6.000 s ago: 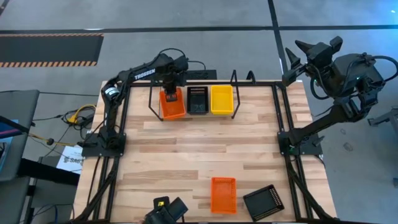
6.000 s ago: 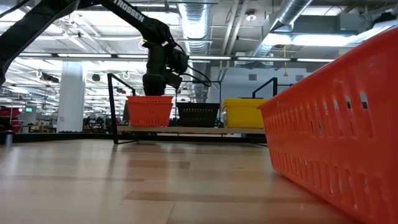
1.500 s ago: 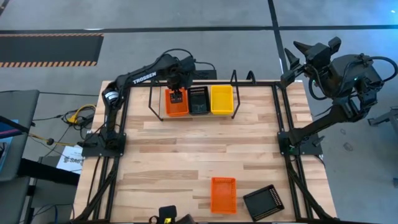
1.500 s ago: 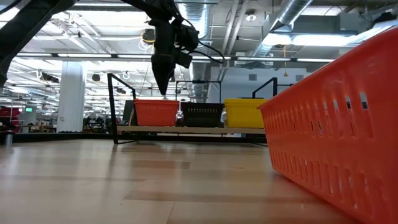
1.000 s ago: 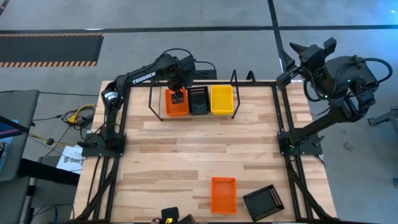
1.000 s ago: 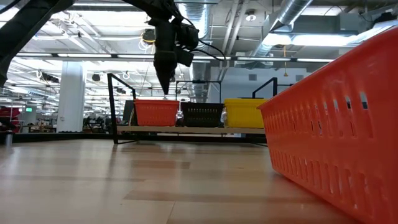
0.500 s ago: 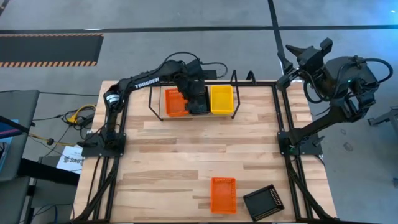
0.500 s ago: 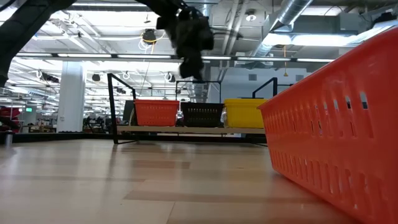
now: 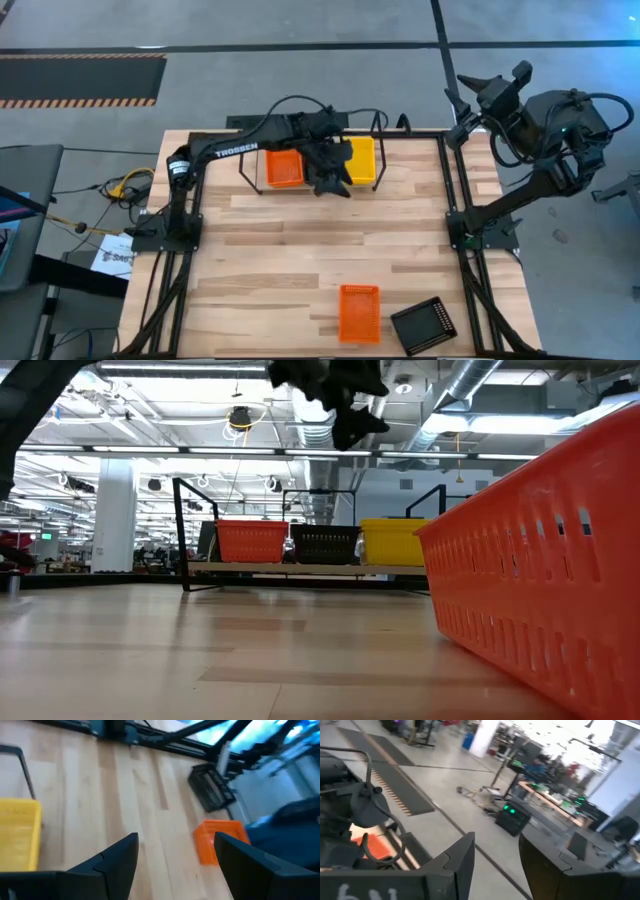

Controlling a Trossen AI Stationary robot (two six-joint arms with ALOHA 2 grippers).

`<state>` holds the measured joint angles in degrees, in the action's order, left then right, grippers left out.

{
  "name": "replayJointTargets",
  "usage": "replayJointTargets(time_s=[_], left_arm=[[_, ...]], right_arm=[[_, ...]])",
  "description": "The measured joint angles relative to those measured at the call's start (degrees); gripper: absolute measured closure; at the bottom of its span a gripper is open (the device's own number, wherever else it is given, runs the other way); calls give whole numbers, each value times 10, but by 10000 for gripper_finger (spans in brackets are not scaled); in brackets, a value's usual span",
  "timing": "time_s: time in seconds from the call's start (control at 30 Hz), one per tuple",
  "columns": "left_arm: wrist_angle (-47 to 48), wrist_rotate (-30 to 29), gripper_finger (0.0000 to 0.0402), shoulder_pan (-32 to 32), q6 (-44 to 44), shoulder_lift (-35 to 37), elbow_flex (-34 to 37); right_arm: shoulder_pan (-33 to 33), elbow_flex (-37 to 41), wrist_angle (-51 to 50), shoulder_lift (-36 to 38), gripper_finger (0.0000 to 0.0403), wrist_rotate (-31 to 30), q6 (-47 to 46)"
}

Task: Stack baskets on shelf by color
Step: Stack the black basket on the black basket on the shelf

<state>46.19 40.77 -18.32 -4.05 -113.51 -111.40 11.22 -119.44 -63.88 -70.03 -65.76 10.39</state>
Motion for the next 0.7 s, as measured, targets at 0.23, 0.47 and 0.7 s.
replayJointTargets(time_s=[0.23, 0.47, 0.7], left_arm=[[35, -174, 155, 59, -25, 3, -61], [194, -385, 155, 97, -64, 4, -158], [337, -484, 155, 100, -45, 5, -196]], right_arm=[[0, 0, -37, 0, 229, 96, -34], [-1, 0, -254, -2, 230, 182, -278], [0, 30, -264, -20, 235, 348, -397]])
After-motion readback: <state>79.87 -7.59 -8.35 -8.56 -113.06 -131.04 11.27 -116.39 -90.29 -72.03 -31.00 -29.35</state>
